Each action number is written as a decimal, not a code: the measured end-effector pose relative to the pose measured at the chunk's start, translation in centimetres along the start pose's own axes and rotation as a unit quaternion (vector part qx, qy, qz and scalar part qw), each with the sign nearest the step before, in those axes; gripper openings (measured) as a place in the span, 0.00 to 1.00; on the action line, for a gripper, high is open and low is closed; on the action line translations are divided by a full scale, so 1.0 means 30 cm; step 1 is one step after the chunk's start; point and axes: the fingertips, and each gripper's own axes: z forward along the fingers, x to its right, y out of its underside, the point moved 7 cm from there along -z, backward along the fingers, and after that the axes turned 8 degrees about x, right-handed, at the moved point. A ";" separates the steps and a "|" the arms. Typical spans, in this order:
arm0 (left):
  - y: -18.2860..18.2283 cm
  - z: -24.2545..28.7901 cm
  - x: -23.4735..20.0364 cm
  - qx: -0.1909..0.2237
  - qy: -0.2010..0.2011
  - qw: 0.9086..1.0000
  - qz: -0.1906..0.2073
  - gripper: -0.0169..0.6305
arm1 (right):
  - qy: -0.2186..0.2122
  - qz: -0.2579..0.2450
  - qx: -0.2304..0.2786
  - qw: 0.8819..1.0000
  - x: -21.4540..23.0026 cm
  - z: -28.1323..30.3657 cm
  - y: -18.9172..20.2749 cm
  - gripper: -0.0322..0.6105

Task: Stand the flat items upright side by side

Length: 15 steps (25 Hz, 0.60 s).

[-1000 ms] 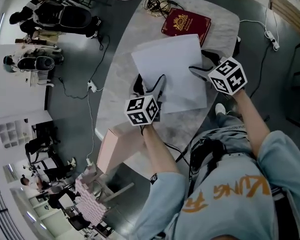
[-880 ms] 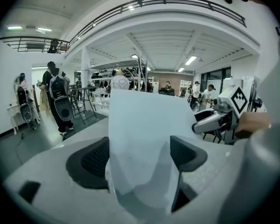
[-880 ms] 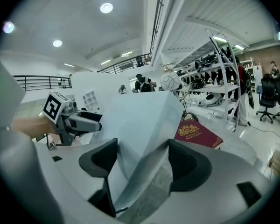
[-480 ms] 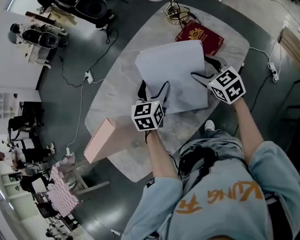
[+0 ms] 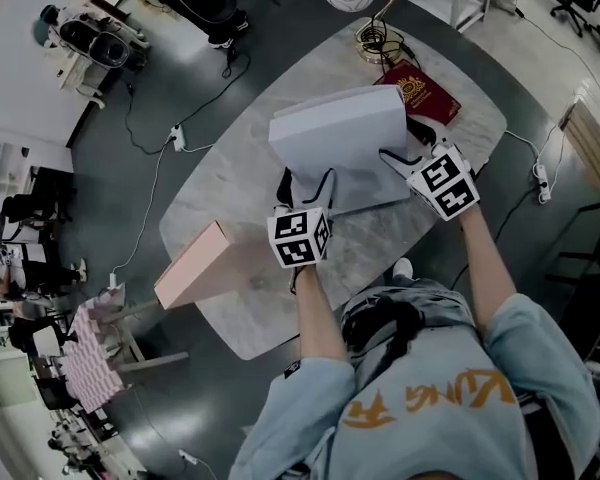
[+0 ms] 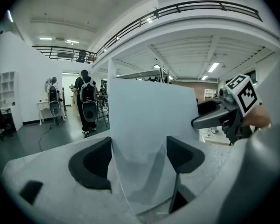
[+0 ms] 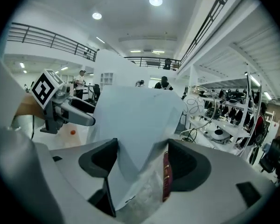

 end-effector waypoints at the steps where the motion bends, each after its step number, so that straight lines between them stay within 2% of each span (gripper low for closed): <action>1: 0.006 -0.005 -0.004 0.000 -0.005 1.000 -0.001 0.60 | -0.001 -0.008 -0.002 1.000 -0.004 0.005 -0.004 0.57; 4: 0.008 -0.016 -0.015 0.009 -0.021 1.000 -0.002 0.56 | 0.001 -0.020 0.004 1.000 -0.009 0.015 -0.011 0.57; 9: 0.026 -0.038 -0.014 0.033 -0.029 0.999 0.008 0.50 | 0.011 -0.004 0.034 0.999 -0.022 -0.007 0.017 0.57; 15: 0.039 -0.067 -0.007 0.053 -0.016 0.998 0.021 0.50 | 0.017 0.028 0.055 0.998 -0.044 -0.058 0.034 0.53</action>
